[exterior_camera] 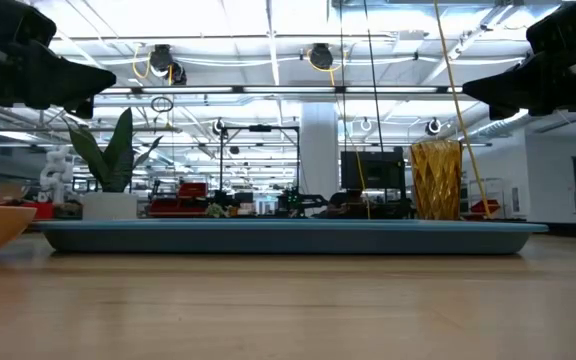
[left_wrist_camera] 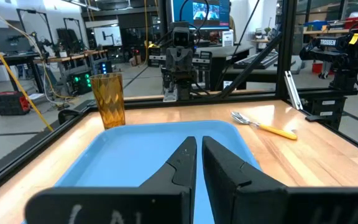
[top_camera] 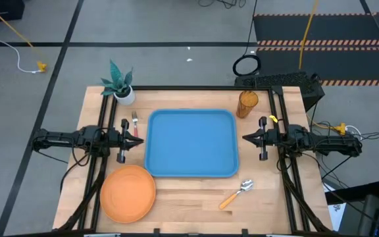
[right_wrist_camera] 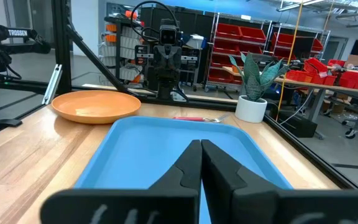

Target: Pick and place plate/cup/fork/spoon on tray

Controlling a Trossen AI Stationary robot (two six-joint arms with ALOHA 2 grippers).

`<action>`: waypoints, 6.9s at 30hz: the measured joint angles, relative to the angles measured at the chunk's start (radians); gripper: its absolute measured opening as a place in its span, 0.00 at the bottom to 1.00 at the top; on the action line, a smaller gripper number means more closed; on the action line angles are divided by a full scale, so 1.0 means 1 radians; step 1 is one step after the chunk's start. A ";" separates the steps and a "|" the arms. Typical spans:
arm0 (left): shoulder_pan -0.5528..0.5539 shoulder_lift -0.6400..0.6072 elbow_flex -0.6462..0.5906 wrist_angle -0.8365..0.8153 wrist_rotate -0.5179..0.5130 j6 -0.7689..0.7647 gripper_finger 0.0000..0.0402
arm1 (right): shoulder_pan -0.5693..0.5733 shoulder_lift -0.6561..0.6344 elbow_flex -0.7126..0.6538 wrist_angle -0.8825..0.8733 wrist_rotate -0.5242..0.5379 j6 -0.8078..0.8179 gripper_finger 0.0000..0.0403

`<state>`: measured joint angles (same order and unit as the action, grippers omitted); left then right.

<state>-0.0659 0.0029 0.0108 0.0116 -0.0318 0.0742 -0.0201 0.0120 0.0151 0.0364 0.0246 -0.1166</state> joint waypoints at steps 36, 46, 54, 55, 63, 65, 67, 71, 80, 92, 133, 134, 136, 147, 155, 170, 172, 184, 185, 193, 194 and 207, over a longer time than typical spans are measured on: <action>0.000 0.000 -0.001 0.008 0.000 0.000 0.08 | 0.002 0.071 0.273 0.139 -0.082 0.108 0.00; 0.000 0.000 -0.002 0.029 -0.002 0.000 0.08 | 0.002 0.351 0.683 -0.025 -0.077 0.099 0.00; 0.000 0.000 -0.002 0.035 -0.002 0.000 0.08 | 0.002 0.582 0.999 -0.246 0.019 0.074 0.00; 0.000 0.000 -0.002 0.035 -0.002 0.000 0.08 | 0.001 0.607 1.036 -0.281 0.033 0.074 0.00; 0.000 0.000 -0.002 0.036 -0.002 0.000 0.08 | 0.001 0.766 1.284 -0.530 0.185 0.048 0.00; 0.000 0.000 -0.002 0.036 -0.002 0.000 0.08 | 0.000 0.794 1.322 -0.568 0.204 0.046 0.00; 0.000 0.000 -0.002 0.036 -0.002 0.000 0.08 | 0.000 0.820 1.358 -0.605 0.217 0.045 0.00; 0.000 0.000 -0.002 0.037 -0.002 0.000 0.08 | 0.000 0.870 1.432 -0.697 0.243 0.052 0.00; 0.000 0.000 -0.001 0.037 0.000 0.000 0.08 | -0.001 0.976 1.578 -0.871 0.268 0.118 0.00; 0.000 0.000 -0.001 0.046 0.001 0.000 0.08 | -0.035 1.113 1.673 -1.176 0.268 0.157 0.00; -0.004 0.597 0.729 -0.229 -0.057 -0.093 0.08 | -0.236 1.188 1.372 -1.346 0.262 0.284 0.00; -0.004 0.626 0.750 -0.251 -0.056 -0.093 0.08 | -0.236 1.188 1.363 -1.347 0.262 0.279 0.00; -0.004 0.684 0.789 -0.287 -0.059 -0.094 0.08 | -0.236 1.188 1.346 -1.347 0.261 0.259 0.00; -0.004 0.954 0.945 -0.391 -0.077 0.004 0.08 | -0.289 1.189 1.330 -1.347 0.262 0.061 0.00; -0.004 0.999 0.967 -0.391 -0.077 0.038 0.08 | -0.420 1.210 1.330 -1.349 0.260 -0.134 0.03; -0.004 0.998 0.967 -0.444 -0.076 -0.002 0.08 | -0.484 1.332 1.330 -1.275 0.181 -0.238 0.28; -0.004 0.998 0.967 -0.444 -0.075 -0.005 0.08 | -0.484 1.345 1.330 -1.275 0.180 -0.244 0.29; -0.004 0.998 0.967 -0.457 -0.075 -0.031 0.08 | -0.489 1.390 1.308 -1.245 0.183 -0.244 0.29; -0.004 0.998 0.967 -0.457 -0.075 -0.031 0.08 | -0.494 1.390 1.298 -1.240 0.182 -0.243 0.29; -0.004 0.998 0.966 -0.457 -0.075 -0.031 0.08 | -0.527 1.389 1.193 -1.183 0.185 -0.248 0.29; -0.004 0.998 0.966 -0.457 -0.075 -0.031 0.08 | -0.529 1.389 1.183 -1.180 0.186 -0.251 0.29; -0.004 0.998 0.966 -0.415 -0.076 0.002 0.08 | -0.529 1.389 1.166 -1.145 0.240 -0.263 0.02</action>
<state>-0.0696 1.0006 0.9768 -0.4031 -0.1073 0.0765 -0.5488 1.4014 1.1809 -1.1088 0.2641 -0.3796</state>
